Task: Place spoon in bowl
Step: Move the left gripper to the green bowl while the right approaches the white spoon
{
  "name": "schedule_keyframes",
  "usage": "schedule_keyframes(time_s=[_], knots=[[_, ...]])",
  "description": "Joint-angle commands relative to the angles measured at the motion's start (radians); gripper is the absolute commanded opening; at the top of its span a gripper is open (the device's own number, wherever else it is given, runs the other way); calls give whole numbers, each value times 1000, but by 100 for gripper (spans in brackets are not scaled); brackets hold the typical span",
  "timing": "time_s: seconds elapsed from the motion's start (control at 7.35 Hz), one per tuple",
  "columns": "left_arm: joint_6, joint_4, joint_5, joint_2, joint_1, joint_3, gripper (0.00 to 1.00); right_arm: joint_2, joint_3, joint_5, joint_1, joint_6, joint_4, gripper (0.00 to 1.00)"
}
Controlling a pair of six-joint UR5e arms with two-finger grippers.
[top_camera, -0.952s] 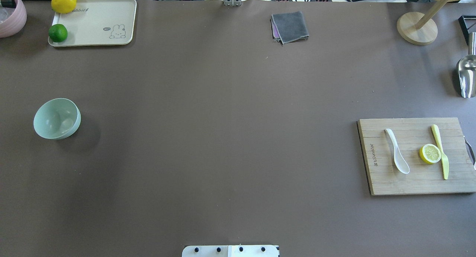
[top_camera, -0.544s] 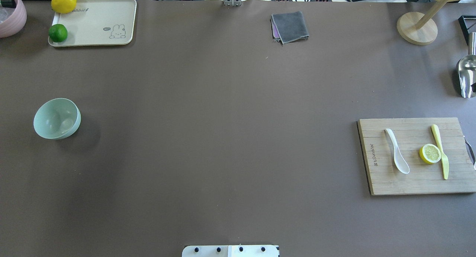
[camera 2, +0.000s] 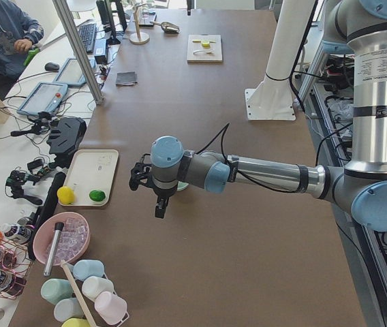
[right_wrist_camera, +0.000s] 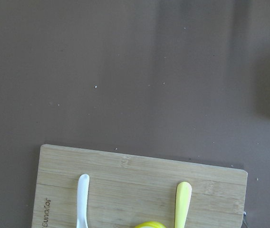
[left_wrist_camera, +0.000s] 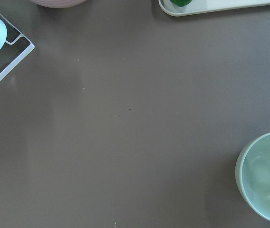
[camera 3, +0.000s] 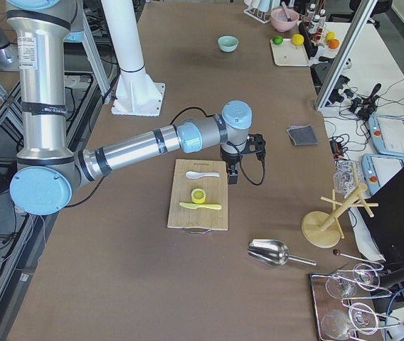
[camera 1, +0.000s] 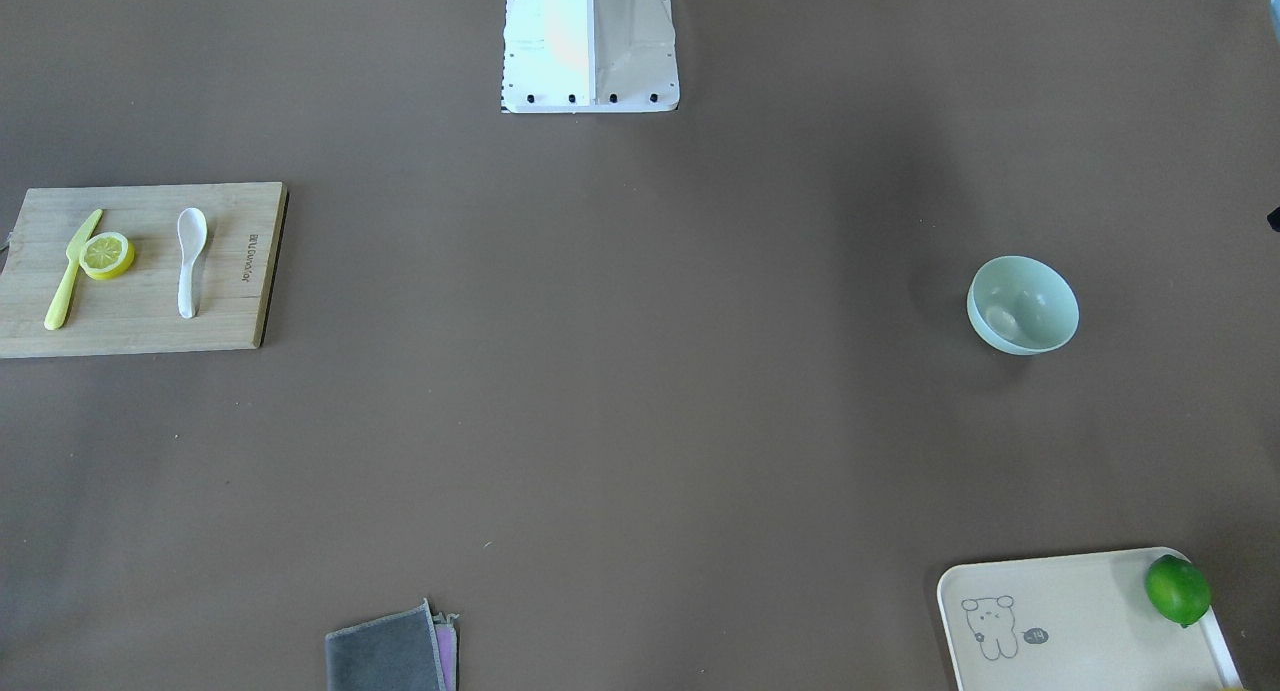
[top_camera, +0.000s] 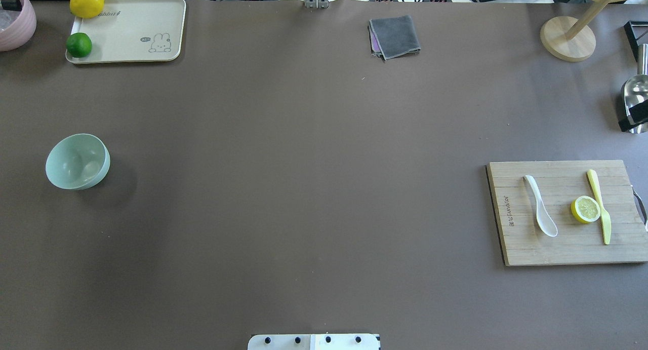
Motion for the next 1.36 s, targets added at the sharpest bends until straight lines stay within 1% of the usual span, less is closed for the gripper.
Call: schedule_keyframes(time_s=[0.0,0.14,0.27,0.54,0.82,0.95,1.09,1.22], knots=[[-136,-118,53,-7,113,1,98,1,3,-3,-34,6,0,100],[-235,-118,65,-19,178,10,97,1,3,-5,-41,6,0,100],[-245,-119,77,-34,226,11,97,1,2,-5,-46,6,0,100],[-230,-126,77,-42,292,40,90,1,2,-6,-61,6,0,100],[-230,-127,77,-107,338,104,88,-1,3,-5,-69,6,0,100],[-230,-127,79,-118,342,115,88,-2,2,-5,-69,6,0,100],[-232,-144,79,-149,366,164,86,-1,0,-9,-71,6,0,100],[-230,-187,79,-161,374,215,85,1,2,-12,-71,6,0,100]])
